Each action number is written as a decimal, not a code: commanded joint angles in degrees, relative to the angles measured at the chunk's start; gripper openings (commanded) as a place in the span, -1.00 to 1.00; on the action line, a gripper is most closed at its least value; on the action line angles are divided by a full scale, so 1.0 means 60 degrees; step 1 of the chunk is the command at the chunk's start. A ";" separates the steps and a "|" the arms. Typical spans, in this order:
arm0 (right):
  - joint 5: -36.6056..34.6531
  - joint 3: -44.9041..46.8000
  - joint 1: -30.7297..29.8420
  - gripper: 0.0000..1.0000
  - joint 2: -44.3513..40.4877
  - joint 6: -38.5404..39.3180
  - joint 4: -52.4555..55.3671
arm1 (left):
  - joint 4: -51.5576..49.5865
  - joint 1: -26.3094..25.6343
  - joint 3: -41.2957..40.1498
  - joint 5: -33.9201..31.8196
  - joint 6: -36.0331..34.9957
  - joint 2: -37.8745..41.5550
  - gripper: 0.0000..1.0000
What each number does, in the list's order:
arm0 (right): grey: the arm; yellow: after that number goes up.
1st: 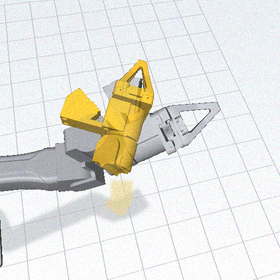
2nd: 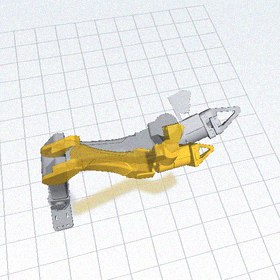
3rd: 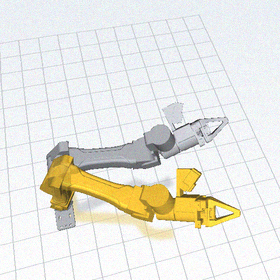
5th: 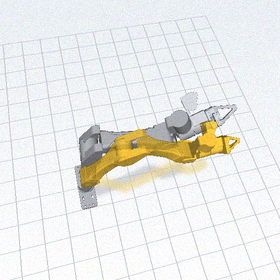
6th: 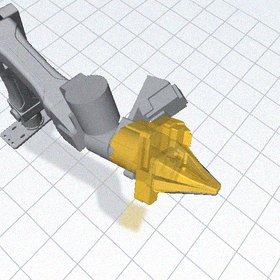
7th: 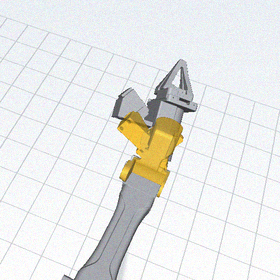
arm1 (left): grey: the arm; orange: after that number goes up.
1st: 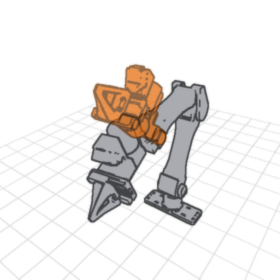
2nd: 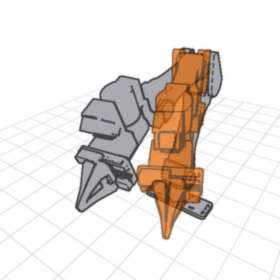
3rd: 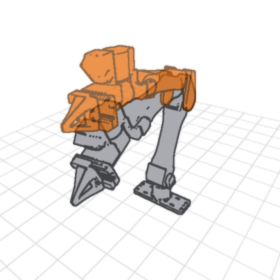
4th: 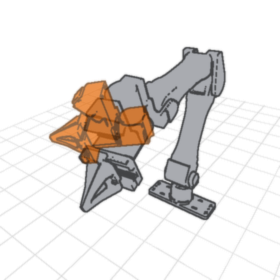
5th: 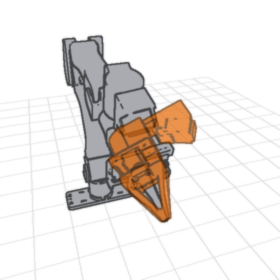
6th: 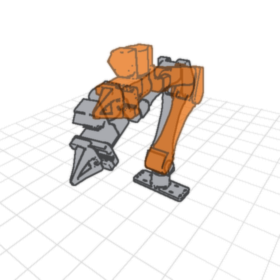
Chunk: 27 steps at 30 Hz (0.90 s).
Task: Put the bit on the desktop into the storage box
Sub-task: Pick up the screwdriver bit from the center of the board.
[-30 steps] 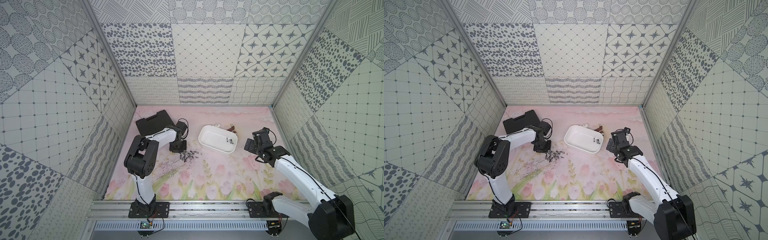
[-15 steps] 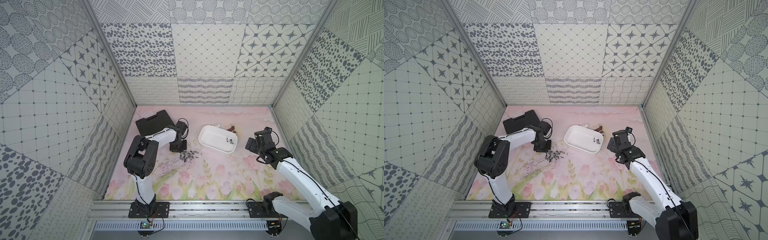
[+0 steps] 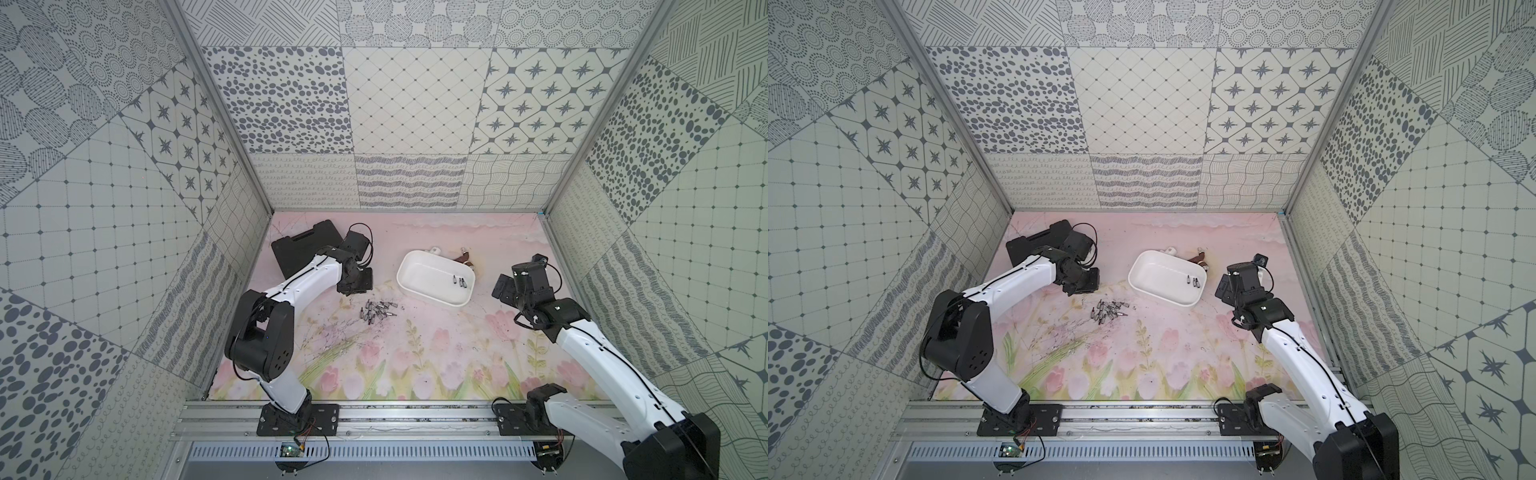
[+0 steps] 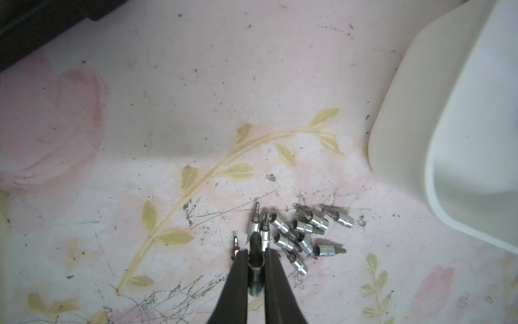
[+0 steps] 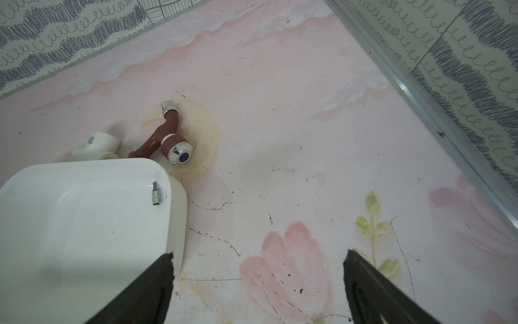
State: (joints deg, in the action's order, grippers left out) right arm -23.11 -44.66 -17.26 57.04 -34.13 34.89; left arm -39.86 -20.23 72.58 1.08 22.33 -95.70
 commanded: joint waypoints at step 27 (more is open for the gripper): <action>0.0247 0.0296 0.0064 0.94 -0.0837 -0.0303 -0.0733 | -0.1325 -0.2523 0.5314 -0.0056 -0.1290 -0.2624 -0.95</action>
State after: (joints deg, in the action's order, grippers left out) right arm -22.04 -42.61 -17.21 53.47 -35.48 32.49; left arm -44.88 -34.35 100.29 2.35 18.65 -107.66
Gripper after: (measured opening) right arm 0.969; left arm 0.138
